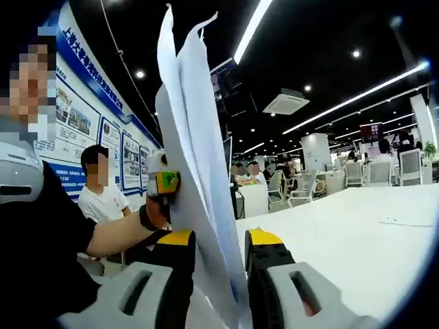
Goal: Organize the stack of printing papers by aligning and flattening the scattered papers on the table
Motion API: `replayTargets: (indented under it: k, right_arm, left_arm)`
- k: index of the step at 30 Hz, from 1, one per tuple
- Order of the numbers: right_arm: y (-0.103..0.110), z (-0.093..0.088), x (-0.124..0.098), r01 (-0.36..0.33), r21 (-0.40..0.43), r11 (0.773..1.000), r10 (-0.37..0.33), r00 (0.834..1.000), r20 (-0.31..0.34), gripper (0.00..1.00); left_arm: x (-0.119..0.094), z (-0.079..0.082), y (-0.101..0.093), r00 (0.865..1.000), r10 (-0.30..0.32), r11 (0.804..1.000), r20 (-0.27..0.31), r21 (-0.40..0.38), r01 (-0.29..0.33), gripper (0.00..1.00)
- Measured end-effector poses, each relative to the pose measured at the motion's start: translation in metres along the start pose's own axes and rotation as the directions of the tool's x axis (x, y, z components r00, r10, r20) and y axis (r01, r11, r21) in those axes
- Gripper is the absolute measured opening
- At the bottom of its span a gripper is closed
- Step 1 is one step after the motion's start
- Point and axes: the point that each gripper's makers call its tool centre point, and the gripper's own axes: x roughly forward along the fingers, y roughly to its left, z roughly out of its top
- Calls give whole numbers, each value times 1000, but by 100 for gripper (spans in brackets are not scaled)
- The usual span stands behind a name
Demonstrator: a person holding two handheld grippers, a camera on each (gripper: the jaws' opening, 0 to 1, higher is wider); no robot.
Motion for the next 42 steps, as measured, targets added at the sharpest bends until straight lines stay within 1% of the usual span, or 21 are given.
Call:
replayTargets:
  k: [3, 5, 6, 7, 9, 11, 15, 16, 19, 21, 24, 26, 29, 31, 33, 36, 42]
  right_arm:
    - [5, 1, -1, -14, -21, 1000, 14, 1000, 1, 7]
    - [8, 2, -2, -29, -16, 999, 29, 1000, 3, 1]
    - [9, 2, -2, -32, -16, 999, 32, 999, 3, 0]
    - [10, 2, -2, -33, -17, 999, 33, 999, 3, 0]
    - [2, 3, -3, 7, -32, 999, -7, 1000, 4, 0]
    - [-3, 4, -7, 11, -12, 1000, -11, 1000, 16, 0]
    - [-9, 4, -14, 25, -7, 1000, -25, 999, 39, 0]
    - [-11, 4, -15, 28, -23, 999, -27, 999, 46, 0]
    - [-14, 1, -19, 30, -30, 999, -28, 998, 52, 0]
    - [-15, -1, -21, 34, -42, 999, -31, 998, 55, 0]
    - [-14, -4, -22, 31, -47, 998, -28, 998, 51, 0]
    - [-15, -7, -23, 32, -54, 998, -30, 999, 41, 3]
    - [-19, -14, -26, 50, -76, 996, -49, 999, 13, 10]
    - [-20, -17, -28, 53, -68, 996, -53, 999, -4, 18]
    - [-22, -20, -30, 61, -59, 996, -62, 998, -20, 20]
    - [-22, -17, -31, 69, -48, 996, -69, 998, -9, 22]
    - [-24, 5, -34, 88, -40, 995, -86, 994, 61, 23]
  left_arm:
    - [1, 0, 3, 1000, 10, 1000, 1, 2, -10, 6]
    - [1, 0, 7, 1000, 27, 1000, 3, 8, -27, 6]
    - [1, 0, 8, 999, 34, 999, 2, 8, -34, 7]
    - [1, 0, 10, 999, 43, 999, 4, 15, -43, 8]
    - [0, 3, 17, 997, 79, 997, 16, 24, -79, 10]
    - [-5, 10, 23, 993, 109, 994, 40, 27, -110, 14]
    - [-13, 21, 28, 989, 131, 990, 72, 43, -134, 17]
    - [-14, 23, 28, 988, 136, 989, 79, 51, -140, 17]
    - [-18, 28, 29, 984, 149, 986, 97, 60, -155, 18]
    - [-21, 30, 32, 982, 157, 985, 109, 58, -164, 19]
    - [-22, 28, 35, 979, 175, 982, 108, 57, -181, 20]
    - [-21, 25, 36, 978, 176, 982, 110, 43, -182, 21]
    - [-20, 25, 34, 978, 169, 985, 125, 24, -173, 22]
    - [-20, 24, 32, 978, 165, 986, 126, 18, -168, 22]
    - [-19, 23, 31, 978, 167, 985, 122, 19, -170, 23]
    - [-18, 22, 31, 978, 168, 985, 122, 20, -172, 24]
    - [-19, 21, 30, 977, 177, 983, 116, 31, -182, 26]
